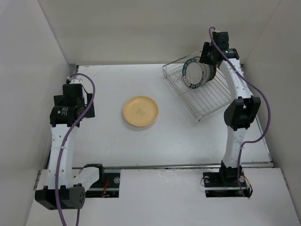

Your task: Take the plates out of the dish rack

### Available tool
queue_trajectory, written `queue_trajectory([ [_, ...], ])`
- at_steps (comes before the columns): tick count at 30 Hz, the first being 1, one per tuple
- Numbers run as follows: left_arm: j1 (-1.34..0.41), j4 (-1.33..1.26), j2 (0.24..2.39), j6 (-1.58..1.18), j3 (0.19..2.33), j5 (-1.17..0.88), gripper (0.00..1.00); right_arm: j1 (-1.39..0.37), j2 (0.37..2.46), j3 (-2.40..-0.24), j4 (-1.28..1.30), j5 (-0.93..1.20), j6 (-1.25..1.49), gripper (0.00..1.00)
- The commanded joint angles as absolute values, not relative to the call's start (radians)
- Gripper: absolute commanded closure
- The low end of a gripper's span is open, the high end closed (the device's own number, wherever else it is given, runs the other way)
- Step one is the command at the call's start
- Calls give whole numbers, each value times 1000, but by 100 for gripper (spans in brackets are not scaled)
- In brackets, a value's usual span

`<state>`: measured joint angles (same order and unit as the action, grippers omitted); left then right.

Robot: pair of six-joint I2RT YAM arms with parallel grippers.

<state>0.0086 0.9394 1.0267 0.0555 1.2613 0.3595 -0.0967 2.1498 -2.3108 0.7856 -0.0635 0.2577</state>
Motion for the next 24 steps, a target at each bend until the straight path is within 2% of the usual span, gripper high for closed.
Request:
queue_trajectory([
  [1,17,934,1031,66,1273,367,0,-103,2126,-2267,706,3,244,54],
  [7,17,943,1031,75,1273,279,0,-103,2193,-2299,733,-44,244,54],
  [12,17,974,1040,75,1292,-27,0,-103,2203,-2276,713,-78,235,54],
  [17,17,992,1058,75,1292,-227,0,-103,2227,-2266,703,-110,225,55],
  [20,17,992,1058,75,1292,-311,0,-103,2238,-2257,693,-132,225,64],
  [21,17,992,1058,75,1292,-325,0,-103,2247,-2256,683,-132,225,73],
  [24,17,1002,1058,75,1282,-347,0,-103,2234,-2256,683,-132,225,87],
])
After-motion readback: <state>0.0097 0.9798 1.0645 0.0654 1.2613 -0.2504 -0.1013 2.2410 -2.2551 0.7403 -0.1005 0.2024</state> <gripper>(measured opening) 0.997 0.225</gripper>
